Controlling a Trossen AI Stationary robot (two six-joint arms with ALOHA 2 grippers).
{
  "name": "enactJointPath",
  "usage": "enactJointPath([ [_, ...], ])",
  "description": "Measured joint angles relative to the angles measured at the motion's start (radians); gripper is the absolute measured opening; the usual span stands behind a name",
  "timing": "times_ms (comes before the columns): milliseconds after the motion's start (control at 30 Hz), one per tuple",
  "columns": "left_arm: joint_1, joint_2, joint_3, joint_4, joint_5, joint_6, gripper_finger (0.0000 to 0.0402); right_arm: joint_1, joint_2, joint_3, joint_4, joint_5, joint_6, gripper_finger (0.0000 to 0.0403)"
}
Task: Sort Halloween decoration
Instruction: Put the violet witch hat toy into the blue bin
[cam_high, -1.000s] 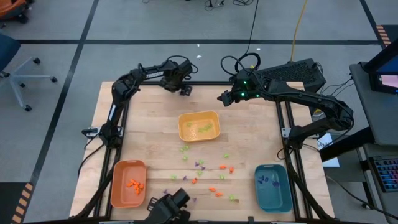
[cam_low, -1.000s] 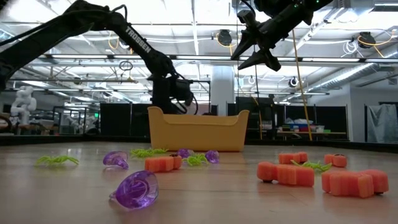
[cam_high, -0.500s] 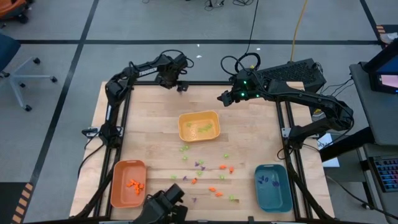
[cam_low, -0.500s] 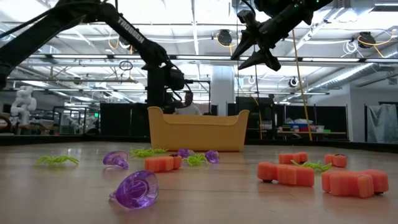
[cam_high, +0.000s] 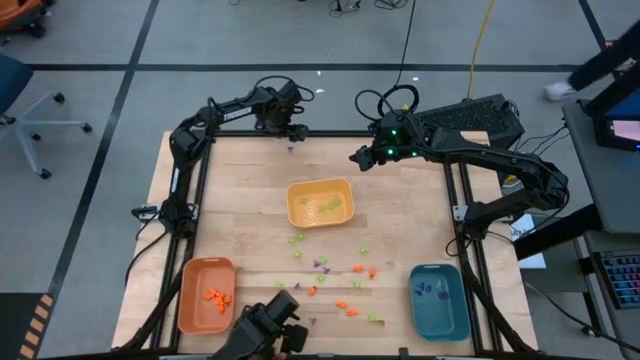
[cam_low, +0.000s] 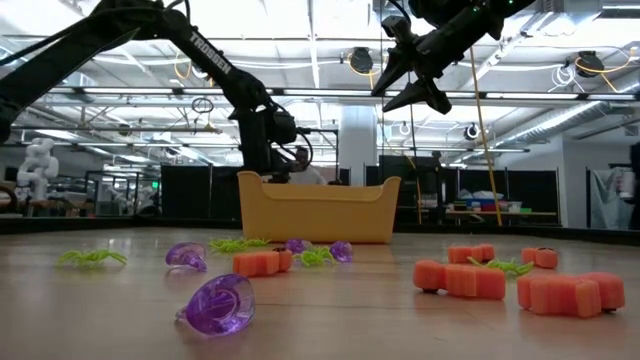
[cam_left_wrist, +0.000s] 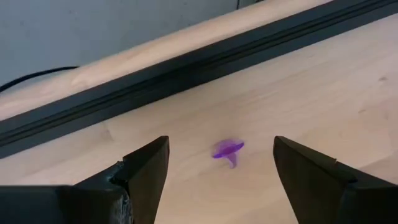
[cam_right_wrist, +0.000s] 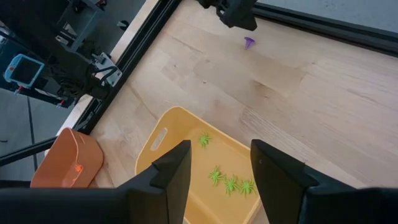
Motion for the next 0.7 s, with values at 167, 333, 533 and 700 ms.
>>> enactJointPath([
  [167,-0.004,0.000,-0.015,0.012,-0.004,-0.001,0.0278,0.000,0.000,0.000,0.000,0.000,0.000,0.0155],
  [333,-0.013,0.000,-0.032,-0.015,0.006,0.023,0.0278,0.000,0.000,0.000,0.000,0.000,-0.001,0.0155],
  [533,-0.029,0.000,-0.034,0.008,0.006,0.054,0.0278,0.000,0.000,0.000,0.000,0.000,-0.003,0.0155],
  [700,-0.041,0.000,-0.034,0.051,0.006,0.112,0.0278,0.000,0.000,0.000,0.000,0.000,-0.006,0.0155],
])
